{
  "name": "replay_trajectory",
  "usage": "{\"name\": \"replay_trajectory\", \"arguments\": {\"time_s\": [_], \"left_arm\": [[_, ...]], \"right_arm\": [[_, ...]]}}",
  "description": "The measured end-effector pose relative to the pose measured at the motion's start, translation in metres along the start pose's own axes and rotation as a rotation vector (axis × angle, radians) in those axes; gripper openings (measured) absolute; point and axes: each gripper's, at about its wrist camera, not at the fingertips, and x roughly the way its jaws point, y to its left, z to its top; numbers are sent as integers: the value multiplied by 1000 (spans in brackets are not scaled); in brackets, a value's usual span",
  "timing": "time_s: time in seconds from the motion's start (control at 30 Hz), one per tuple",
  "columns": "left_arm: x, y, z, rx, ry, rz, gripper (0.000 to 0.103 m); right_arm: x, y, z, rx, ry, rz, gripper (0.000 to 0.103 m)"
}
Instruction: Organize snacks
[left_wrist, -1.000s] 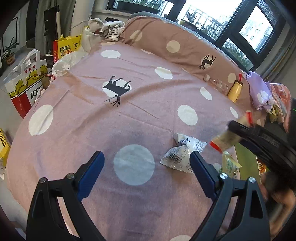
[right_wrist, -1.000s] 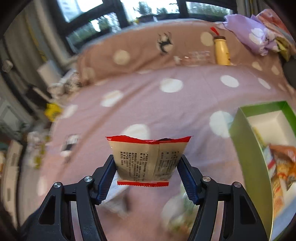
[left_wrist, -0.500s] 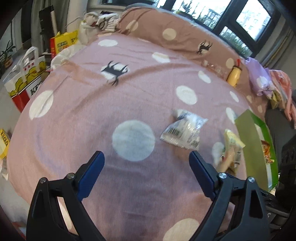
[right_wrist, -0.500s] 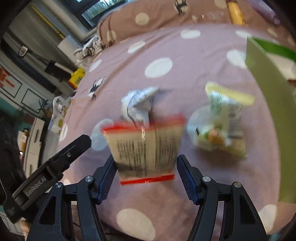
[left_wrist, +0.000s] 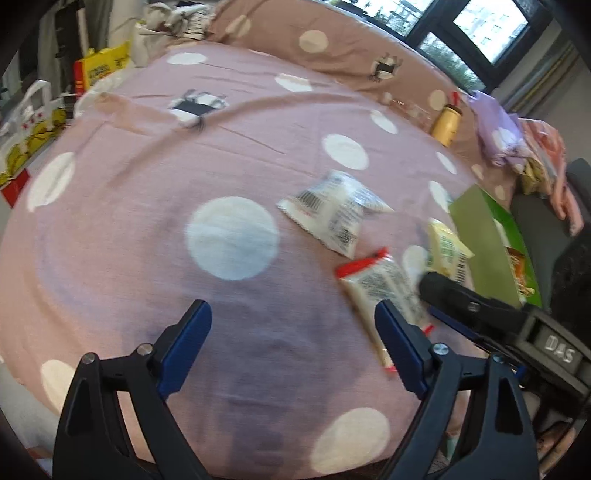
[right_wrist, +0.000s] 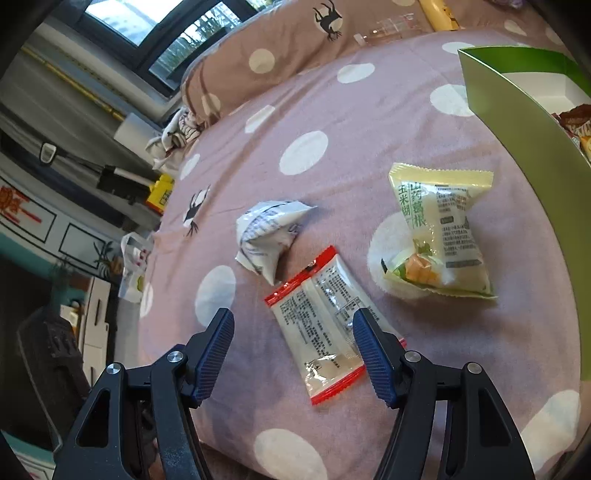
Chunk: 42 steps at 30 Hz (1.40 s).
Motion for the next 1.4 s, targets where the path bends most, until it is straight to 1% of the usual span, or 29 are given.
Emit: {"name": "replay_trajectory", "arguments": {"time_s": [0.07,0.13,0.2,0.27,0.3,0.33,0.37,0.4,0.43,0.5,0.53,0.57,0.6,0.63,0.73,0.87,0.97,1.13,1.2,1.3,1.4], "left_arm": [[6,-6,0,-1,25,-43,84],[13,-12,-1,-4,59,-92,74],[20,-19,-1,-7,89,-126,72],[26,-25,-1,-11,106,-135,67],[27,-27,-1,-12,110,-137,62],[30,-31,-1,-12,115,-139,60],[32,-33,0,-11,117,-142,60],[35,-36,0,-7,122,-148,56],[37,-38,1,-7,127,-154,49],[41,-41,2,-7,142,-162,46],[44,-43,3,-3,148,-172,40],[45,-45,3,2,158,-181,37],[47,-45,3,4,163,-180,34],[48,-47,4,12,161,-161,31],[47,-53,4,47,144,-120,29],[41,-57,6,70,110,-83,29],[34,-61,10,85,72,-90,29],[11,-77,17,136,-39,-100,29],[6,-85,19,151,-73,-107,29],[-6,-99,20,195,-146,-110,29],[-15,-113,21,232,-191,-124,29]], "right_arm": [[2,-4,3,1,15,-16,68],[7,-7,7,-8,26,-36,68],[10,-10,10,-18,38,-53,68],[16,-13,13,-18,55,-78,68],[19,-16,14,-15,67,-88,68],[23,-18,16,-11,77,-89,68],[24,-19,17,-10,77,-83,69],[24,-19,19,-12,75,-76,69],[24,-19,20,-13,78,-70,69],[26,-20,20,-16,91,-62,69],[27,-20,20,-19,94,-65,69],[27,-20,21,-15,97,-55,69],[28,-19,22,-16,104,-44,69],[29,-19,22,-24,112,-45,69],[28,-16,22,-39,112,-58,69],[22,-12,22,-36,93,-39,67],[7,-4,23,-56,34,-39,67],[-23,7,28,-86,-73,-19,67],[-34,9,30,-93,-107,-13,67],[-55,7,32,-89,-170,10,67],[-73,5,35,-80,-228,18,67]]}}
